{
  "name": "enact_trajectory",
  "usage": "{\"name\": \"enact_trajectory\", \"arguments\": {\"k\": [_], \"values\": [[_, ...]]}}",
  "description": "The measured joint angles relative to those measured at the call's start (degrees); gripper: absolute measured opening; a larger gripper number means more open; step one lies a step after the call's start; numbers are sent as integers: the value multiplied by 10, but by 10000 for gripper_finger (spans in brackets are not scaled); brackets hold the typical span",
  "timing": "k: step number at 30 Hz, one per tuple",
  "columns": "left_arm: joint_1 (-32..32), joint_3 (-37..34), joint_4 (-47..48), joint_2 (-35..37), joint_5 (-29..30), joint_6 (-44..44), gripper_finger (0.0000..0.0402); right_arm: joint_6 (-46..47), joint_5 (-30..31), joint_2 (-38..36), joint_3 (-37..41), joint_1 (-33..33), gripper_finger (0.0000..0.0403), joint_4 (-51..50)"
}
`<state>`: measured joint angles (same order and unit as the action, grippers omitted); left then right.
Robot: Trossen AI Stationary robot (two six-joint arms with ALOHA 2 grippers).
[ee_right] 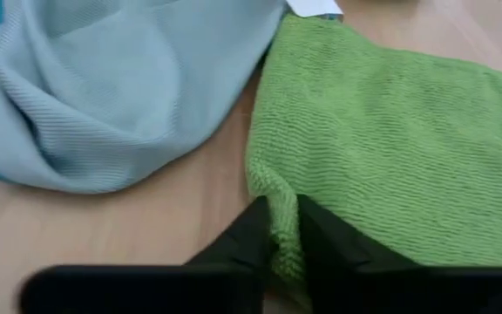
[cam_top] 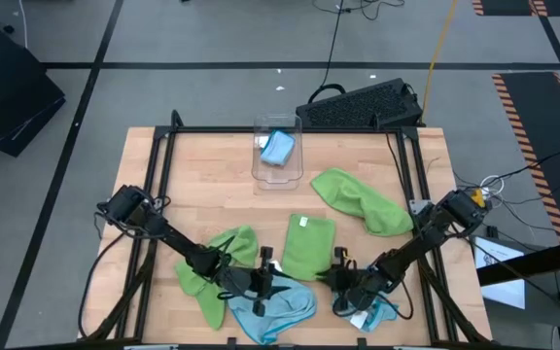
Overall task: Fold microfiber towels
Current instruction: Fold the center green towel
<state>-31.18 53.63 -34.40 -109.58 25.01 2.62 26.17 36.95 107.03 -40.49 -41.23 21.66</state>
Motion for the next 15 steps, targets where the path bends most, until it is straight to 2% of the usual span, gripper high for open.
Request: {"name": "enact_trajectory", "arguments": {"k": [2,8,12,15], "values": [[1,0,-2,0,1,5,129,-3,-4,-9,0,1,10,-5],[5,0,-3,0,14,9,129,-14,21,-80,2,8,19,-40],[3,0,-3,0,34,29,130,-14,18,-127,2,21,8,-70],[3,0,-1,0,37,31,145,-14,18,-152,2,29,5,-83]]}}
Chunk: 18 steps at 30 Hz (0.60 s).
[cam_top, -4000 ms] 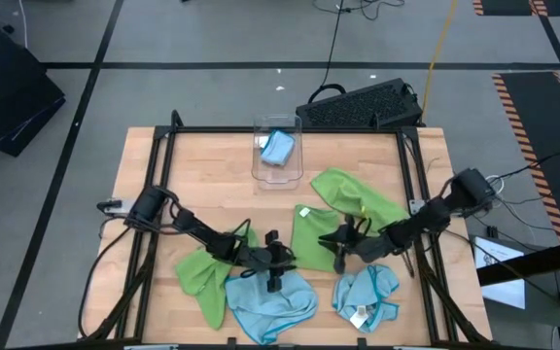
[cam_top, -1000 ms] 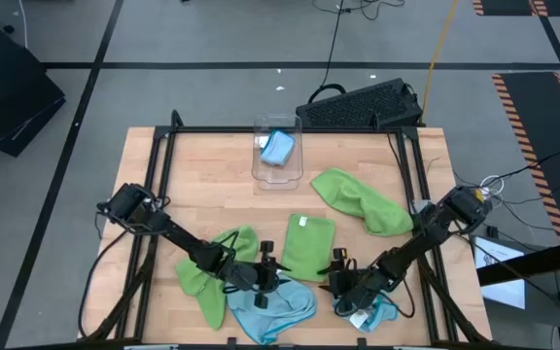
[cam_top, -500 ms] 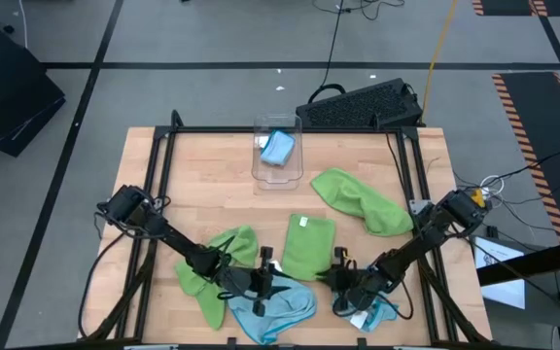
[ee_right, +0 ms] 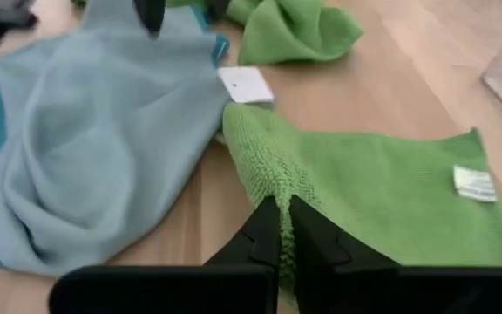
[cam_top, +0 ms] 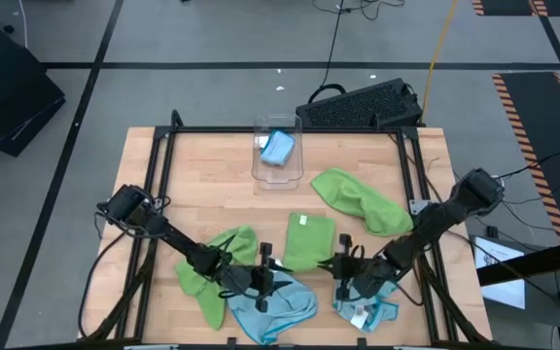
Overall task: Fold microfiber towels
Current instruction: Fold the center green towel
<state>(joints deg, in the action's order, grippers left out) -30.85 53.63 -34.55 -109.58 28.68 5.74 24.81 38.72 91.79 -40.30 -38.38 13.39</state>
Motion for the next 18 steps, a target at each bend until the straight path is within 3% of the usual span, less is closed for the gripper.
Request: {"name": "enact_trajectory", "arguments": {"k": [10,14,18], "values": [[27,0,-2,-63,24,-62,249,24,-15,-41,0,16,9,-54],[30,0,0,-76,69,-64,258,30,-17,-41,1,20,9,-61],[31,0,2,-76,65,-58,247,41,-21,-41,5,25,9,-63]]}}
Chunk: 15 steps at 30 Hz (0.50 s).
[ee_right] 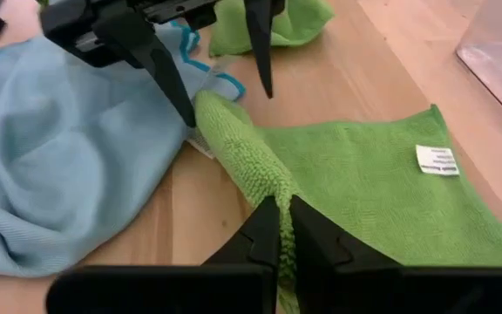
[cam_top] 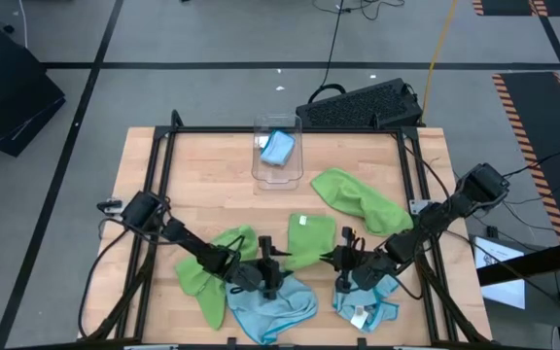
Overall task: Fold microfiber towels
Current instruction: Fold the center green towel
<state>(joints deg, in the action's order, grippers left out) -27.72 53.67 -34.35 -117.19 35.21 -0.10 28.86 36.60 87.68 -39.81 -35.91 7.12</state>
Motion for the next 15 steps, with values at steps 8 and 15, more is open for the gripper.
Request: {"name": "enact_trajectory", "arguments": {"k": [8,15], "values": [[19,0,28,0,-55,-7,163,1,-9,0,0,7,9,3],[-2,0,13,21,-72,-8,15,41,-59,0,0,-5,9,4]]}}
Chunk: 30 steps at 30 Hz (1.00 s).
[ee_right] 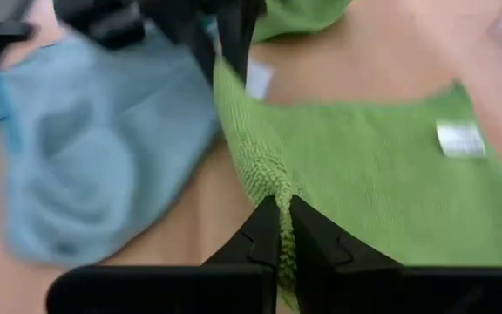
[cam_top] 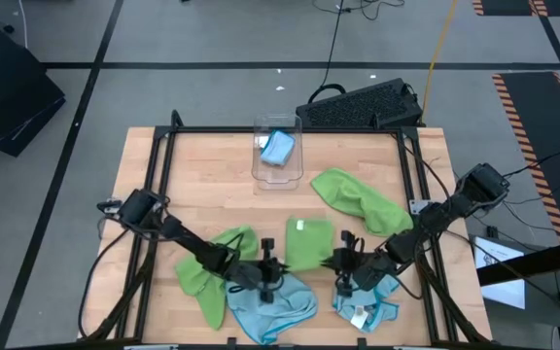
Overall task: Fold microfiber towels
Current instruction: Fold the center green towel
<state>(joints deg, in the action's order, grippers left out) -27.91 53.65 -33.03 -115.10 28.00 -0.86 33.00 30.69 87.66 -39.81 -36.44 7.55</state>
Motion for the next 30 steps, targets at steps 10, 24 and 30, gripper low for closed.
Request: {"name": "enact_trajectory", "arguments": {"k": [10,24,30], "values": [[-5,0,8,55,-76,-25,11,-25,-76,0,0,-4,9,63],[47,0,183,55,-59,-140,7,-27,-50,3,0,105,9,54],[9,0,179,81,-121,-145,13,-20,-181,3,0,101,9,65]]}}
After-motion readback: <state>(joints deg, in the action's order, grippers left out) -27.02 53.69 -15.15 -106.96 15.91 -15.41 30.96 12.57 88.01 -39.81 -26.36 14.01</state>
